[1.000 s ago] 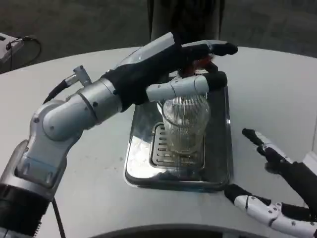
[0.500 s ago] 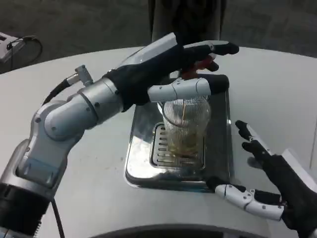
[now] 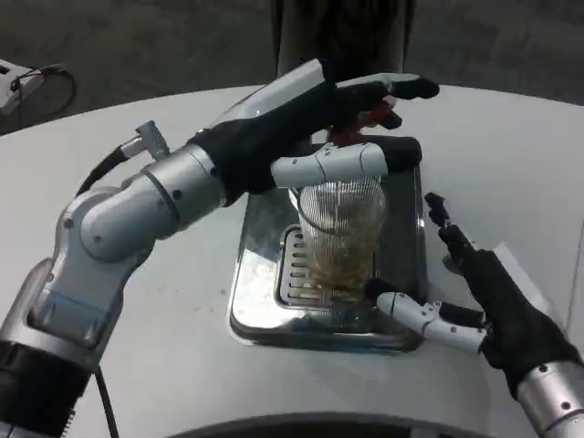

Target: Grasp the cup under the faucet to collect the drink, then remove the cup.

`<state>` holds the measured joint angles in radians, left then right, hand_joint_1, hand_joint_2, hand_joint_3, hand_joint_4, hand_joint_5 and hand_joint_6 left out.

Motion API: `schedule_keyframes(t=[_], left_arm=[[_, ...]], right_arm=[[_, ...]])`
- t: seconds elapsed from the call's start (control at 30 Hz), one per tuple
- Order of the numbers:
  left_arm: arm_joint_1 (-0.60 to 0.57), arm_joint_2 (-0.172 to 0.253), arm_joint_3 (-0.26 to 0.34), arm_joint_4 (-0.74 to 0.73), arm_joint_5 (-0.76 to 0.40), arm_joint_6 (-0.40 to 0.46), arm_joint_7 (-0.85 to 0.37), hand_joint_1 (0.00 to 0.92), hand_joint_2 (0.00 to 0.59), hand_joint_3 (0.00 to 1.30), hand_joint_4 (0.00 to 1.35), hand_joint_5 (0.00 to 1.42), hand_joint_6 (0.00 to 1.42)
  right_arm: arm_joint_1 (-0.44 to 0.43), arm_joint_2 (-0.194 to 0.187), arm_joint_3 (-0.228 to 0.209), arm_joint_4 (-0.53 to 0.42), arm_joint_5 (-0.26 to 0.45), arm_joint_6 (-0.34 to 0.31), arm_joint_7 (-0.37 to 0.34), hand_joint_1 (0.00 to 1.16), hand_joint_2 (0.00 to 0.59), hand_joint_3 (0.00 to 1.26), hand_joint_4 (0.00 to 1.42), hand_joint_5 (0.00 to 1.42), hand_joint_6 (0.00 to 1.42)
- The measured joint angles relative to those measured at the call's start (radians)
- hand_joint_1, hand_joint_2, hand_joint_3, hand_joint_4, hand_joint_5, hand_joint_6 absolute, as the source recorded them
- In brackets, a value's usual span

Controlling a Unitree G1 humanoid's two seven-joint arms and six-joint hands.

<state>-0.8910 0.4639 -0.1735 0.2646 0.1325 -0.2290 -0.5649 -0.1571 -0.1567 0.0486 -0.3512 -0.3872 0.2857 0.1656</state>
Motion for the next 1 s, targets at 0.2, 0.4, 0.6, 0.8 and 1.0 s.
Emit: schedule_keyframes(t=[0.2, 0.4, 0.6, 0.8, 1.0], left_arm=[[0.000, 0.001, -0.001, -0.005, 0.000, 0.001, 0.000, 0.000, 0.000, 0.18, 0.09, 0.20, 0.14], [0.000, 0.003, 0.001, -0.019, 0.002, 0.014, 0.000, 0.000, 0.003, 0.18, 0.09, 0.20, 0.13], [0.000, 0.010, 0.001, -0.029, 0.003, 0.018, -0.001, 0.000, 0.002, 0.18, 0.09, 0.20, 0.13], [0.000, 0.022, 0.001, -0.035, 0.003, 0.023, -0.004, 0.000, 0.000, 0.18, 0.09, 0.20, 0.13], [0.000, 0.030, 0.001, -0.046, 0.002, 0.029, -0.013, 0.000, 0.000, 0.18, 0.09, 0.19, 0.12]], right_arm=[[-0.085, -0.011, 0.013, 0.107, 0.022, -0.013, -0.011, 0.64, 0.231, 0.00, 0.00, 0.00, 0.04], [-0.125, -0.010, 0.023, 0.172, 0.022, -0.066, -0.066, 0.65, 0.227, 0.00, 0.00, 0.00, 0.02], [-0.161, -0.005, 0.038, 0.224, 0.042, -0.101, -0.081, 0.66, 0.229, 0.00, 0.00, 0.00, 0.02], [-0.196, -0.002, 0.047, 0.264, 0.063, -0.109, -0.088, 0.67, 0.218, 0.00, 0.00, 0.00, 0.02], [-0.209, 0.013, 0.053, 0.300, 0.069, -0.125, -0.108, 0.67, 0.214, 0.00, 0.00, 0.00, 0.02]])
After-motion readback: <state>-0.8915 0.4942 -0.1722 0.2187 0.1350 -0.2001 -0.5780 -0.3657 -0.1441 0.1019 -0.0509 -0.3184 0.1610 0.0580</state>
